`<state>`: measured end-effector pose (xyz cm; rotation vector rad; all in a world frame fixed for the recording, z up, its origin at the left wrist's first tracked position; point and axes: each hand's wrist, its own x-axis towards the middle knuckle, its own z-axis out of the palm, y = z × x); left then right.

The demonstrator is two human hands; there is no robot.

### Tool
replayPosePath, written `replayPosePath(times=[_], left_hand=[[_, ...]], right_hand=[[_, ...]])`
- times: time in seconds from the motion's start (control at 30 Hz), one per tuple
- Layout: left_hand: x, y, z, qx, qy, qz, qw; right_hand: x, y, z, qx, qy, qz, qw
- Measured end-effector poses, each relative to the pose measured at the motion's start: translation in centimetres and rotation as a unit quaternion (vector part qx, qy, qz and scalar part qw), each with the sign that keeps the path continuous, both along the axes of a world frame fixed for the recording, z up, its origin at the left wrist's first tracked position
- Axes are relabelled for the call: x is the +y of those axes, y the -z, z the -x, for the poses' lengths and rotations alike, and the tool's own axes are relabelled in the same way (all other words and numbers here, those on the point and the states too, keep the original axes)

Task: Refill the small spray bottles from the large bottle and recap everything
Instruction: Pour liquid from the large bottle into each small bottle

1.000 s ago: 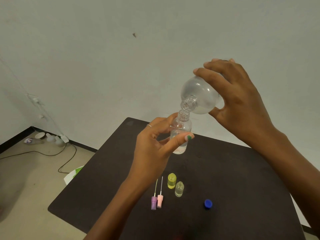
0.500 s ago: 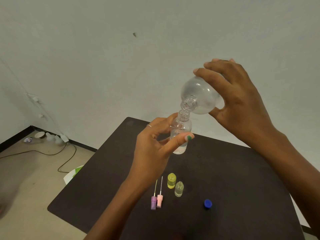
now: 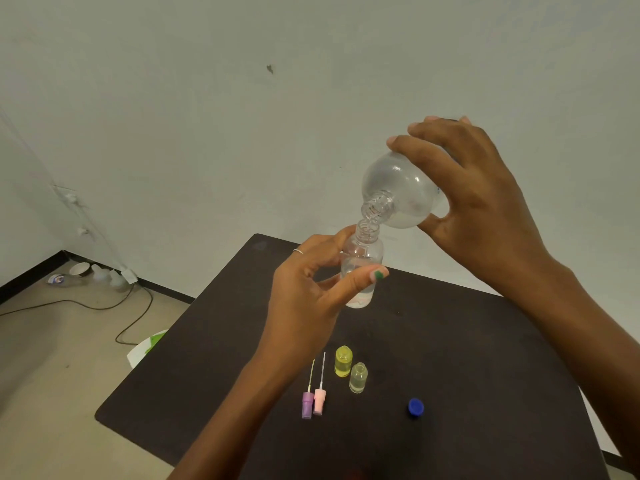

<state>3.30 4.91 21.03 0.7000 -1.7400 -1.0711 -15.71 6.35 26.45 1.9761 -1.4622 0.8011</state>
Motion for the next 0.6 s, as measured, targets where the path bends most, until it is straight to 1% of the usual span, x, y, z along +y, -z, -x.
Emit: replayPosePath(times=[0.6], left_hand=[[0.19,-0.16,-0.12,0.003,-0.002,0.005,1.000]], right_hand=[[0.01,-0.07,-0.07,0.002,0.001,0.002,1.000]])
